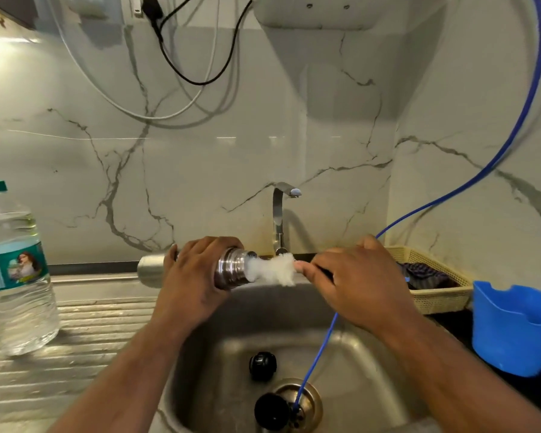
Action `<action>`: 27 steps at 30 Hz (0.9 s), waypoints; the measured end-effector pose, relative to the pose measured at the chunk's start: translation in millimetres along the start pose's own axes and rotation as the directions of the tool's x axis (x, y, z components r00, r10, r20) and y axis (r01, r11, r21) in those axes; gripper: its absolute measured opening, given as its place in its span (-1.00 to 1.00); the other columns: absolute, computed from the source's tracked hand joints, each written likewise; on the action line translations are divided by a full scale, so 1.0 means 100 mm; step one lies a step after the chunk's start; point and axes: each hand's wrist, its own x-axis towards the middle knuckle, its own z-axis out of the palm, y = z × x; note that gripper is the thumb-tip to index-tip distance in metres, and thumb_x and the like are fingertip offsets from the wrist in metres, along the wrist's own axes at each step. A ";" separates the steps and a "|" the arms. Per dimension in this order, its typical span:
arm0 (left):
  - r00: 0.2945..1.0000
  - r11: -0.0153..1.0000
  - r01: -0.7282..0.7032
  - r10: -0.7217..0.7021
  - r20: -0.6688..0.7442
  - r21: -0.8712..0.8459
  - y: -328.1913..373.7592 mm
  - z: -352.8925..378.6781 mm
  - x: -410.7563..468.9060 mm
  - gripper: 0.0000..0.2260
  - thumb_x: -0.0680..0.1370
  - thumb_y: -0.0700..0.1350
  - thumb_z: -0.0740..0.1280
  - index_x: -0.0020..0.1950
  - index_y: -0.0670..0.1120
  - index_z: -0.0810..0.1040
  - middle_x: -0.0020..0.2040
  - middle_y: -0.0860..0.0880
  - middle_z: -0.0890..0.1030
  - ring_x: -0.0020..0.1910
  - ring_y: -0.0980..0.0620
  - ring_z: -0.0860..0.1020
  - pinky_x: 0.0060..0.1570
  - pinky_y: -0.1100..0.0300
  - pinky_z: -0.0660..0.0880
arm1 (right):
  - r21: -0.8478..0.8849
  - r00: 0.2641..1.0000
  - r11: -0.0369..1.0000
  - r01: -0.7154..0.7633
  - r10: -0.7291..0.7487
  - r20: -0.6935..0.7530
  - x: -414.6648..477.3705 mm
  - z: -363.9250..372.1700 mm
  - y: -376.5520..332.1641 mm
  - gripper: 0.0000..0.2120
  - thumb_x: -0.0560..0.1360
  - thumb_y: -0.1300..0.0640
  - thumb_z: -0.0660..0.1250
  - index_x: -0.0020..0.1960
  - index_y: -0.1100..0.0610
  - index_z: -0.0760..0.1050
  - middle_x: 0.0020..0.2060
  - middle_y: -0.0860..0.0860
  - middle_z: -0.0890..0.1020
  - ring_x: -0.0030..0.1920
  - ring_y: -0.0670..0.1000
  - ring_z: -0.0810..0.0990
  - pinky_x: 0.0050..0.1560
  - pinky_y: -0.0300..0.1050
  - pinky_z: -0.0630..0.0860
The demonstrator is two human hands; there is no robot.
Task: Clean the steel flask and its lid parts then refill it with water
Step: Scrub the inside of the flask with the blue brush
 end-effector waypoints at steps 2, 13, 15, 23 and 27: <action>1.000 1.000 -0.014 0.014 0.008 0.020 -0.03 -0.04 0.01 -0.33 0.24 -0.05 0.59 0.28 0.25 0.45 0.15 0.17 0.57 0.19 0.01 0.53 0.34 -0.26 0.36 | -0.004 1.000 1.000 0.023 -0.023 0.015 0.01 -0.01 0.06 -0.45 0.61 -0.33 0.00 -0.31 -0.06 0.53 -0.47 -0.11 0.53 -0.49 -0.06 0.26 -0.16 -0.09 0.25; 0.998 0.990 -0.029 0.035 -0.046 0.140 0.05 0.02 -0.01 -0.38 0.26 -0.04 0.62 0.25 0.23 0.48 0.16 0.17 0.57 0.23 0.01 0.49 0.34 -0.36 0.29 | -0.049 0.996 0.997 0.060 -0.063 -0.061 -0.01 -0.04 0.12 -0.60 0.60 -0.22 0.21 -0.30 -0.05 0.52 -0.43 -0.10 0.53 -0.46 0.00 0.46 -0.31 -0.15 0.22; 0.999 0.991 -0.015 0.022 -0.049 0.136 0.07 0.04 0.00 -0.36 0.25 -0.08 0.63 0.24 0.22 0.48 0.16 0.15 0.58 0.23 -0.02 0.51 0.33 -0.39 0.29 | -0.048 0.995 0.997 0.065 -0.069 -0.071 -0.01 -0.05 0.05 -0.62 0.56 -0.18 0.35 -0.34 -0.02 0.46 -0.45 -0.10 0.51 -0.50 0.02 0.41 -0.34 -0.15 0.21; 0.977 0.958 -0.211 0.214 0.005 0.197 0.30 0.11 -0.04 -0.29 0.20 -0.10 0.66 0.26 0.21 0.45 0.16 0.15 0.61 0.23 -0.02 0.53 0.38 -0.39 0.26 | 0.058 0.965 0.993 0.105 -0.115 0.234 -0.05 -0.09 -0.21 -0.87 0.60 -0.08 0.35 0.03 -0.03 0.56 -0.20 -0.09 0.56 -0.33 -0.06 0.37 -0.33 -0.16 0.21; 0.977 0.955 -0.212 0.215 0.011 0.207 0.37 0.16 -0.05 -0.25 0.22 -0.02 0.66 0.31 0.24 0.40 0.21 0.15 0.60 0.27 0.00 0.52 0.41 -0.39 0.24 | 0.177 0.935 0.984 -0.022 -0.043 0.353 -0.06 -0.09 -0.15 -0.72 0.67 -0.19 0.14 0.22 -0.07 0.48 0.03 -0.09 0.56 -0.06 -0.06 0.50 -0.15 -0.14 0.32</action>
